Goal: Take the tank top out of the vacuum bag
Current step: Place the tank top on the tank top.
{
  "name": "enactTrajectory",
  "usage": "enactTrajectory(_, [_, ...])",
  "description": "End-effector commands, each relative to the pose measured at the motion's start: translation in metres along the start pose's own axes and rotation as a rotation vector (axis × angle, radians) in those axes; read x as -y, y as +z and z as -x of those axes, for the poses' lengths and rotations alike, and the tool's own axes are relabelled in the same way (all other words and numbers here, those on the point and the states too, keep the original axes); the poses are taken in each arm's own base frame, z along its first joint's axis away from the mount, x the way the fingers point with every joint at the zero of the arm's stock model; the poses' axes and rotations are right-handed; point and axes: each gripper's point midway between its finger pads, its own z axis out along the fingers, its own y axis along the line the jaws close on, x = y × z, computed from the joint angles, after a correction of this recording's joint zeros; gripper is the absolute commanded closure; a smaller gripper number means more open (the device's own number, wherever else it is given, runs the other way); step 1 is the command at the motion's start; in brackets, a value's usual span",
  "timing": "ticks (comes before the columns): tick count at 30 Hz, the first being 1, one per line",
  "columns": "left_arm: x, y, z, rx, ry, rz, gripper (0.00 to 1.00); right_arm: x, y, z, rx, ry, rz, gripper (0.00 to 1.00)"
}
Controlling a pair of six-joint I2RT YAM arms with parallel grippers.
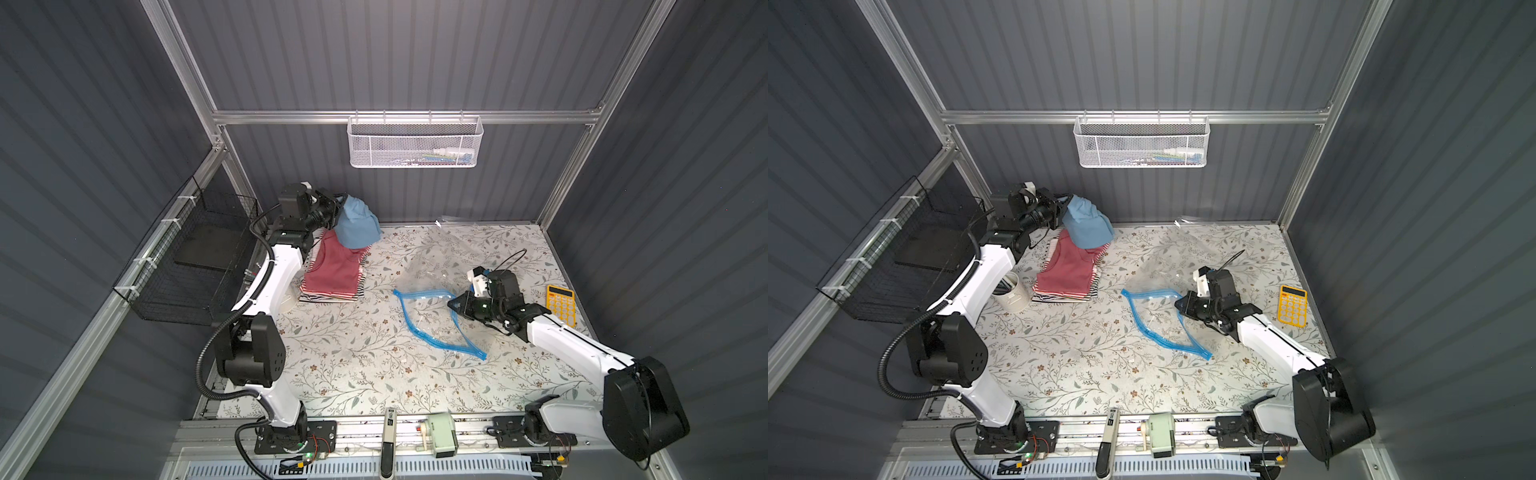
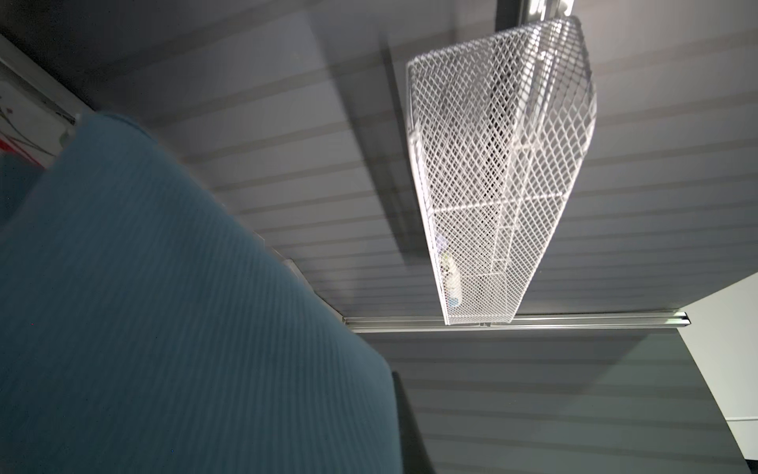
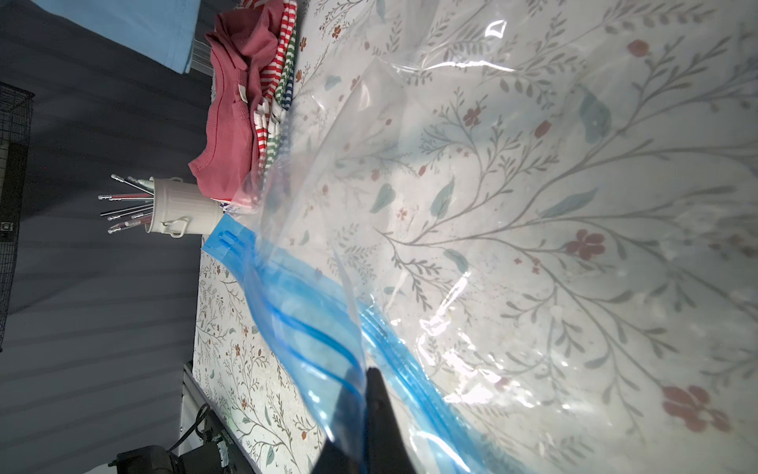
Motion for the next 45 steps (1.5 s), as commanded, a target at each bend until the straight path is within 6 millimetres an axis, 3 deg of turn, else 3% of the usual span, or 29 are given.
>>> enactTrajectory(1, [0.015, 0.009, 0.011, -0.023, 0.056, -0.068, 1.00, -0.005, -0.002, 0.008, 0.019, -0.017, 0.010, 1.00])
enactTrajectory(16, [0.012, 0.041, 0.066, 0.005, 0.138, -0.095, 1.00, 0.001, 0.010, 0.013, -0.006, -0.010, -0.009, 1.00])
enactTrajectory(22, [0.000, 0.054, 0.082, 0.027, 0.222, -0.058, 1.00, -0.002, 0.013, 0.016, -0.017, -0.004, 0.000, 1.00])
enactTrajectory(31, [-0.020, 0.074, 0.090, 0.017, 0.204, -0.048, 1.00, 0.004, 0.015, 0.014, -0.025, 0.004, -0.020, 1.00])
enactTrajectory(45, [-0.030, 0.078, 0.098, 0.016, 0.205, -0.023, 1.00, 0.005, 0.016, 0.013, -0.024, 0.011, -0.015, 1.00])
